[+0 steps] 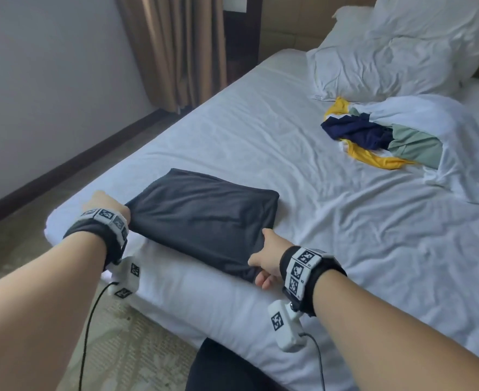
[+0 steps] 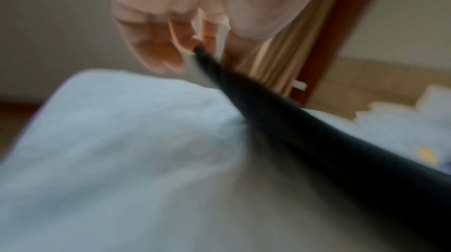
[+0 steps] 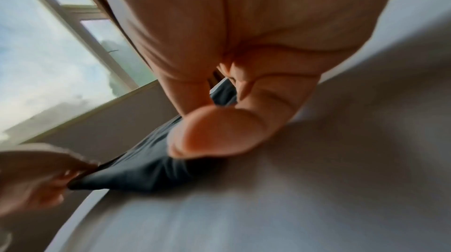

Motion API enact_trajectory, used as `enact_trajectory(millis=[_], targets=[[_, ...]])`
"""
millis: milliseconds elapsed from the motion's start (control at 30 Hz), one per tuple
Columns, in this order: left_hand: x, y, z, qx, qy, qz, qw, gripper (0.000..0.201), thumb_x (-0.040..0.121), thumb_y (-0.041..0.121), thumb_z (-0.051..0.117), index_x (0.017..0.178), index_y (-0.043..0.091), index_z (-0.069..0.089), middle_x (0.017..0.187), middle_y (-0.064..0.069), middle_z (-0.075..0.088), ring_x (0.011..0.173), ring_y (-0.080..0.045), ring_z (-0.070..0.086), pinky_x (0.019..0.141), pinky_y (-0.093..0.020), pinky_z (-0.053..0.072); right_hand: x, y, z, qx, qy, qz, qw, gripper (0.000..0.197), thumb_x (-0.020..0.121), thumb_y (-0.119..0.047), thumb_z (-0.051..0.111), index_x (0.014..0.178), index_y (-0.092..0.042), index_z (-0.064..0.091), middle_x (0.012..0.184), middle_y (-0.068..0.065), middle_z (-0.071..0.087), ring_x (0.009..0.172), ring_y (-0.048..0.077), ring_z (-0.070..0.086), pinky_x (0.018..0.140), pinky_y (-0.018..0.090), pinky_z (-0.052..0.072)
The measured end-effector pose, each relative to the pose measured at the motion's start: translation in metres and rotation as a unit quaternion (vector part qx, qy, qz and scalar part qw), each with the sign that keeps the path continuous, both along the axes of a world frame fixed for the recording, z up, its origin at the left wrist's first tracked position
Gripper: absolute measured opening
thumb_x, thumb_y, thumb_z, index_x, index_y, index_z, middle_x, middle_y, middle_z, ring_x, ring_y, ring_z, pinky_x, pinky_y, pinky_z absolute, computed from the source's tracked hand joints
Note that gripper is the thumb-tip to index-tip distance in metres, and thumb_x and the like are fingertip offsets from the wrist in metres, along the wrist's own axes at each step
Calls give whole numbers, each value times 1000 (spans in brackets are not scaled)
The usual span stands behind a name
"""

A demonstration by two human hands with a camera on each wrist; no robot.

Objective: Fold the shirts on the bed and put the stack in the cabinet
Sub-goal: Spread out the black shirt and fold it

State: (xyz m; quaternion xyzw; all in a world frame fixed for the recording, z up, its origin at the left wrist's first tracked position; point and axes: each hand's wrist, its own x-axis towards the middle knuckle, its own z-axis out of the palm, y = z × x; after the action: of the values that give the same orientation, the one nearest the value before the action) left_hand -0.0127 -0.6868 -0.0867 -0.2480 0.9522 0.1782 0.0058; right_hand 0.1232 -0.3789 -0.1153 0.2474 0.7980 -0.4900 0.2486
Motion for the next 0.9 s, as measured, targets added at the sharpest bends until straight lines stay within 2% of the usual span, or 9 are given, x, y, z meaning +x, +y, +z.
enact_trajectory(millis=[33,100,200,300,400,533,700,800,900], targets=[[3,6,-1,-56,8,-16,998,33,92,26,64,113,0,59,119,-25,64,108,-42,62,92,-49,52,-2,-1,3,52,6,33,998,54,89,-9,55,139,-14,34,90,20,66,58,31,67,57,38,52],[19,33,-5,-87,21,-126,988,62,90,57,59,138,18,52,144,-18,49,132,-39,46,110,-50,41,-12,1,11,241,58,106,963,35,90,-25,54,123,-14,49,110,17,68,88,34,70,76,36,54],[33,71,-37,-48,-78,-273,958,82,82,90,30,155,56,13,171,-2,1,156,-33,0,126,-50,4,-32,8,16,335,156,127,921,46,95,-40,48,137,-20,48,142,11,47,128,33,49,104,40,44],[38,86,-67,-87,-181,-273,941,92,72,100,12,152,61,-14,168,3,-24,153,-33,-25,121,-57,-15,-55,7,7,358,201,232,882,63,99,-48,45,156,-26,28,166,4,17,154,27,10,124,43,17],[34,88,-70,-103,-207,-278,932,95,70,101,9,150,60,-20,167,2,-27,153,-34,-27,121,-59,-15,-78,18,-12,375,154,271,873,78,97,-63,39,160,-37,3,169,-4,-11,155,24,-11,125,48,3],[25,87,-74,-109,-212,-281,930,97,67,103,8,149,61,-20,168,2,-25,153,-34,-24,121,-59,-12,-98,33,-44,387,46,285,876,89,88,-82,28,157,-44,-12,166,-8,-23,154,17,-18,122,58,1],[19,88,-88,-126,-204,-274,931,96,69,101,9,151,59,-17,169,1,-20,154,-38,-17,122,-62,-5,-110,25,-53,365,24,295,883,91,91,-78,35,160,-37,-9,168,-1,-20,154,25,-18,124,45,-10],[25,89,-92,-135,-193,-268,934,101,64,102,3,152,58,-17,170,0,-16,155,-39,-13,122,-62,-1,-110,24,-50,376,41,289,880,93,89,-77,40,161,-37,-2,169,0,-13,155,26,-11,125,46,-4],[32,89,-81,-163,-202,-261,930,107,58,104,-2,153,56,-15,171,-2,-11,155,-40,-7,121,-62,5,-93,29,-33,368,128,284,876,85,88,-71,48,159,-39,15,170,3,0,156,27,3,126,44,8]])
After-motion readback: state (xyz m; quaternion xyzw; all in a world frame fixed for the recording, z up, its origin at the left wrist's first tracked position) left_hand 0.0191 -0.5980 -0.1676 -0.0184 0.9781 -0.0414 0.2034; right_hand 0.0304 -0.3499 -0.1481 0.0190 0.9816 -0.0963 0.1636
